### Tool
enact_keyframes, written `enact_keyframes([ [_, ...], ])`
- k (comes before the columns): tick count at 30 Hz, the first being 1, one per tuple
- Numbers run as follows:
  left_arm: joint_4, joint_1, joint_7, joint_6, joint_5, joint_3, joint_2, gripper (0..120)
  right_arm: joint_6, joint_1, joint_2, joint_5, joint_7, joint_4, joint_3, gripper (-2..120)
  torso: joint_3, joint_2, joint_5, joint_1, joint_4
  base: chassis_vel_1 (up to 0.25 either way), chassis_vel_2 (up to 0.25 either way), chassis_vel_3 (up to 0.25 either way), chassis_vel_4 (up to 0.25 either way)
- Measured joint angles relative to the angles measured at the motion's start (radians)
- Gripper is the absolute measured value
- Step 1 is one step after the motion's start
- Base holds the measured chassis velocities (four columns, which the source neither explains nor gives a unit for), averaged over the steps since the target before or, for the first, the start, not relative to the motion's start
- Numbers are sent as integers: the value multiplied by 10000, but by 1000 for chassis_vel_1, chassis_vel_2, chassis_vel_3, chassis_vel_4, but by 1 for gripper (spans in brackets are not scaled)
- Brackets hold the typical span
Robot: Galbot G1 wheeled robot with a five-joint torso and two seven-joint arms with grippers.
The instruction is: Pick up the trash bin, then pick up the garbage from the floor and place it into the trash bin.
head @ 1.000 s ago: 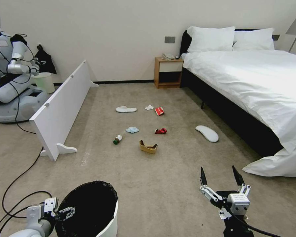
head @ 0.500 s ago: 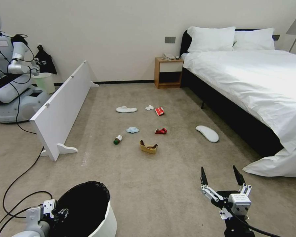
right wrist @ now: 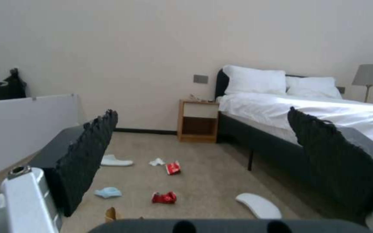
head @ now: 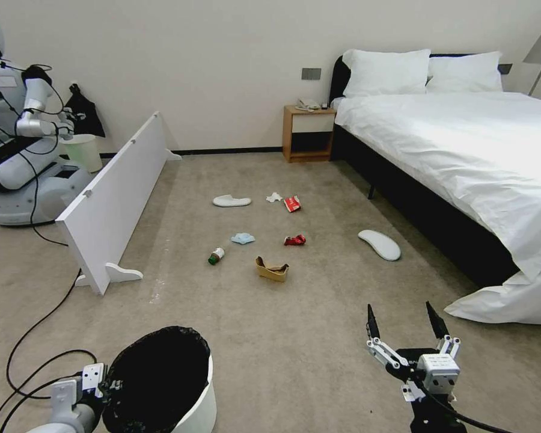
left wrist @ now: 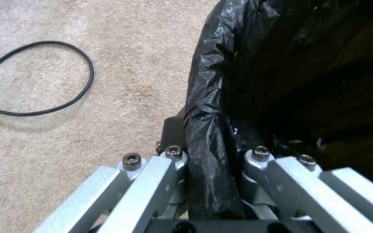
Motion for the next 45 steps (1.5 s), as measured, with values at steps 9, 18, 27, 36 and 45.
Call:
enact_keyframes([
  [9, -268, 118, -82, 23, -121, -52, -78, 9, -8, 30, 16, -15, 32, -20, 58, 100, 4, -5, -14, 1, -5, 0, 0, 0, 0],
  [18, -1586, 476, -465, 168, -684, -644, -122, 3, -830, -332, -162, -70, 561, -30, 191, 100, 7, -8, -9, 1, -1, 0, 0, 0, 0],
  [27, -3655, 965, -686, 109, -671, -1141, -176, 3, -1350, -905, -466, 313, 941, -254, 253, 100, 4, -8, -3, 1, -2, 0, 0, 0, 0],
  [36, -4549, 1069, -1059, 90, -528, -1589, -283, 3, -1079, -954, -404, 276, 744, -566, 285, 100, 3, -7, -3, 2, -1, 0, 0, 0, 0],
  [45, -4698, 1269, -964, 12, -376, -1824, -482, 3, -705, -889, -284, 558, 264, -772, 399, 100, 3, -5, -3, 2, 0, 0, 0, 0, 0],
])
